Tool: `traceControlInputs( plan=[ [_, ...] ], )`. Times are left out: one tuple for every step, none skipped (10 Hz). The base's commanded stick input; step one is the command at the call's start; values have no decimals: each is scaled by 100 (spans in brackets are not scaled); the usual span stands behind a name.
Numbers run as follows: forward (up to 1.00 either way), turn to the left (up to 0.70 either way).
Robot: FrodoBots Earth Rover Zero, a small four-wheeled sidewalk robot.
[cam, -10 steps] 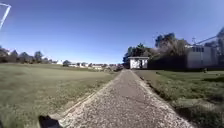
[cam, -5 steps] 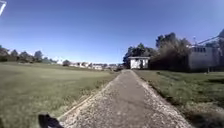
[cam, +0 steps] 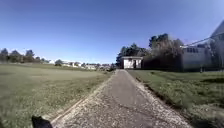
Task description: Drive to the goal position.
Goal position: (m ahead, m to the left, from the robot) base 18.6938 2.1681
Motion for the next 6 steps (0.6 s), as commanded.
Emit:
traceControlInputs(
  plan=[
    [50, 0],
    [50, 0],
    [50, 0],
    [50, 0],
    [50, 0],
    [50, 0]
  ],
)
